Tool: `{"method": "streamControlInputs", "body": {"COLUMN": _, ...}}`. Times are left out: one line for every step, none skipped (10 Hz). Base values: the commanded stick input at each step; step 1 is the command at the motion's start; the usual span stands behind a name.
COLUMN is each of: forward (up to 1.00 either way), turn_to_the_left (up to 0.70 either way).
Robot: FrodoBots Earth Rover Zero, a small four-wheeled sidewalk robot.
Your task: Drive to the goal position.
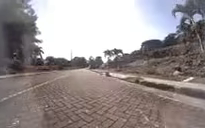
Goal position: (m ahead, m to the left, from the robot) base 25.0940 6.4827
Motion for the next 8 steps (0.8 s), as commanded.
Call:
{"method": "streamControlInputs", "body": {"forward": 0.70, "turn_to_the_left": 0.00}}
{"method": "streamControlInputs", "body": {"forward": 0.70, "turn_to_the_left": 0.00}}
{"method": "streamControlInputs", "body": {"forward": 0.70, "turn_to_the_left": 0.00}}
{"method": "streamControlInputs", "body": {"forward": 0.70, "turn_to_the_left": 0.00}}
{"method": "streamControlInputs", "body": {"forward": 0.70, "turn_to_the_left": 0.00}}
{"method": "streamControlInputs", "body": {"forward": 0.70, "turn_to_the_left": 0.00}}
{"method": "streamControlInputs", "body": {"forward": 0.70, "turn_to_the_left": 0.00}}
{"method": "streamControlInputs", "body": {"forward": 0.70, "turn_to_the_left": 0.00}}
